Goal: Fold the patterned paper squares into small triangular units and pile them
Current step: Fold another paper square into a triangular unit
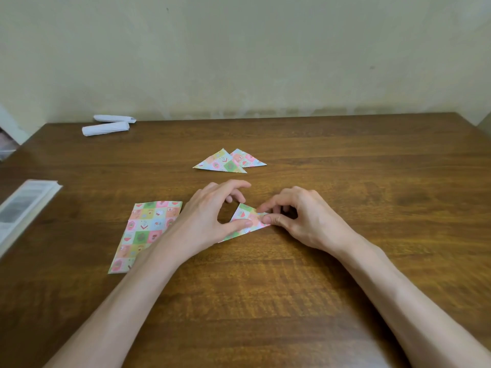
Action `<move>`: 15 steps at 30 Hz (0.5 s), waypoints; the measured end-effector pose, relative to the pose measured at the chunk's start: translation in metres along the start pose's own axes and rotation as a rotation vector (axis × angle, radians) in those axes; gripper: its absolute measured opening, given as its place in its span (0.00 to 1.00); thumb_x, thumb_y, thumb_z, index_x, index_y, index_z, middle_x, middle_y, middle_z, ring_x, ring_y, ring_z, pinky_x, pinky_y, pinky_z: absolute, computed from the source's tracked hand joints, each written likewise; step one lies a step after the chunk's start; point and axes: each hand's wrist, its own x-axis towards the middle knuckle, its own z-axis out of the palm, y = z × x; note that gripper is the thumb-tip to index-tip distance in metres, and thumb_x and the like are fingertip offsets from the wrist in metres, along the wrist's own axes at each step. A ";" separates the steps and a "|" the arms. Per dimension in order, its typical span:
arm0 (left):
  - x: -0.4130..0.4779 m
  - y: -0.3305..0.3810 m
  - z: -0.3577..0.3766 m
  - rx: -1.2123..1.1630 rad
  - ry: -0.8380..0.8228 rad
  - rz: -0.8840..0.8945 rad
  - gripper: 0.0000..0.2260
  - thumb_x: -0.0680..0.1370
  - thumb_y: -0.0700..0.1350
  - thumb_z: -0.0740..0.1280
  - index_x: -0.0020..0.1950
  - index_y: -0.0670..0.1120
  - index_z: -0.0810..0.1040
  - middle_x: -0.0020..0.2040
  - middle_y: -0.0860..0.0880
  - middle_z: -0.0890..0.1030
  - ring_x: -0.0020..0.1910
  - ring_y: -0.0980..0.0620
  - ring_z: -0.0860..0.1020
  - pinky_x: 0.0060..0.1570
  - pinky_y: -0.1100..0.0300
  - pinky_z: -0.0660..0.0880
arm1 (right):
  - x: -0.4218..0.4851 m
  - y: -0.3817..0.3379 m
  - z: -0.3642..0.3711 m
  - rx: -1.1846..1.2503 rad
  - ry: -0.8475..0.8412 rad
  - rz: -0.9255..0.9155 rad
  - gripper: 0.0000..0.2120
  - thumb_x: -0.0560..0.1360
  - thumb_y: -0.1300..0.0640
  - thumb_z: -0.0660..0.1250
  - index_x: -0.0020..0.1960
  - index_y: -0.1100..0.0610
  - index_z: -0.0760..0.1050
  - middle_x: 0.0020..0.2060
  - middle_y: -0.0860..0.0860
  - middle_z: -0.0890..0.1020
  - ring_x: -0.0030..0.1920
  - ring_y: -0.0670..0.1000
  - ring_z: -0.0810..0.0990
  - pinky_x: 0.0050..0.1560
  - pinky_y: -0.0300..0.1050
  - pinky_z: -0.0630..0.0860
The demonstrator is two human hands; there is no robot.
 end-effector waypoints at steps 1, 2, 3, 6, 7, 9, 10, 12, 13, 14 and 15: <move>0.000 0.000 0.000 0.002 0.000 0.000 0.29 0.74 0.59 0.76 0.72 0.61 0.69 0.56 0.65 0.78 0.57 0.61 0.73 0.63 0.52 0.72 | 0.000 0.000 0.000 -0.002 0.001 0.000 0.09 0.76 0.44 0.74 0.55 0.40 0.85 0.39 0.41 0.80 0.46 0.44 0.75 0.49 0.40 0.71; 0.000 -0.001 0.001 0.003 0.001 0.001 0.29 0.74 0.59 0.76 0.72 0.61 0.69 0.56 0.65 0.78 0.57 0.61 0.73 0.63 0.51 0.72 | 0.000 -0.001 0.000 -0.002 0.002 0.003 0.09 0.76 0.44 0.74 0.56 0.40 0.85 0.39 0.41 0.80 0.46 0.44 0.75 0.49 0.40 0.71; 0.000 -0.001 0.001 0.004 0.004 0.003 0.29 0.74 0.60 0.75 0.72 0.61 0.69 0.56 0.65 0.78 0.57 0.62 0.73 0.63 0.51 0.72 | 0.000 -0.001 0.000 -0.002 0.003 0.007 0.08 0.76 0.44 0.74 0.56 0.40 0.85 0.39 0.41 0.80 0.46 0.44 0.75 0.49 0.40 0.71; 0.000 -0.001 0.001 0.002 0.007 0.009 0.27 0.74 0.59 0.75 0.71 0.62 0.70 0.55 0.65 0.77 0.56 0.62 0.72 0.63 0.51 0.72 | -0.001 -0.001 0.001 0.000 0.009 0.016 0.08 0.76 0.45 0.74 0.55 0.41 0.85 0.39 0.41 0.80 0.46 0.44 0.75 0.50 0.43 0.73; 0.001 0.000 0.001 0.001 0.004 0.008 0.27 0.74 0.59 0.75 0.70 0.62 0.70 0.55 0.66 0.77 0.56 0.61 0.73 0.63 0.52 0.72 | -0.001 -0.001 0.001 0.001 0.013 0.019 0.08 0.76 0.45 0.74 0.55 0.42 0.85 0.39 0.41 0.80 0.46 0.44 0.75 0.51 0.44 0.74; 0.001 0.000 0.001 -0.007 0.005 0.007 0.25 0.74 0.58 0.75 0.69 0.63 0.72 0.54 0.66 0.77 0.56 0.61 0.73 0.62 0.52 0.72 | -0.001 -0.002 0.002 0.003 0.018 0.031 0.08 0.77 0.47 0.74 0.55 0.42 0.85 0.40 0.41 0.80 0.47 0.44 0.75 0.51 0.45 0.74; 0.001 0.000 0.001 -0.013 0.009 0.008 0.24 0.74 0.58 0.76 0.68 0.63 0.73 0.54 0.66 0.77 0.56 0.61 0.73 0.62 0.52 0.72 | -0.001 -0.003 0.002 0.003 0.020 0.036 0.07 0.77 0.47 0.74 0.55 0.41 0.85 0.40 0.41 0.80 0.47 0.44 0.75 0.52 0.45 0.73; 0.001 0.000 0.001 -0.029 0.016 0.011 0.22 0.74 0.58 0.76 0.66 0.62 0.75 0.53 0.65 0.78 0.55 0.60 0.73 0.61 0.53 0.72 | -0.001 -0.003 0.002 0.004 0.020 0.046 0.07 0.78 0.48 0.73 0.55 0.41 0.85 0.40 0.41 0.80 0.47 0.44 0.74 0.51 0.44 0.72; 0.002 0.000 0.001 -0.034 0.018 0.016 0.20 0.74 0.58 0.76 0.65 0.62 0.76 0.53 0.65 0.78 0.55 0.60 0.73 0.60 0.54 0.72 | -0.001 -0.004 0.002 0.004 0.019 0.050 0.06 0.78 0.48 0.73 0.55 0.41 0.84 0.39 0.41 0.80 0.47 0.44 0.74 0.50 0.43 0.71; 0.002 -0.001 0.001 -0.033 0.018 0.023 0.19 0.74 0.58 0.76 0.63 0.62 0.77 0.53 0.65 0.78 0.55 0.60 0.73 0.59 0.55 0.72 | -0.002 -0.004 0.002 0.005 0.017 0.051 0.06 0.78 0.49 0.73 0.55 0.41 0.84 0.39 0.41 0.80 0.47 0.43 0.74 0.50 0.41 0.70; 0.002 -0.001 0.001 -0.030 0.018 0.029 0.17 0.74 0.58 0.75 0.61 0.62 0.78 0.53 0.64 0.79 0.55 0.60 0.73 0.59 0.55 0.72 | -0.002 -0.004 0.002 0.005 0.013 0.046 0.06 0.79 0.49 0.72 0.55 0.41 0.83 0.38 0.41 0.79 0.46 0.43 0.73 0.49 0.41 0.68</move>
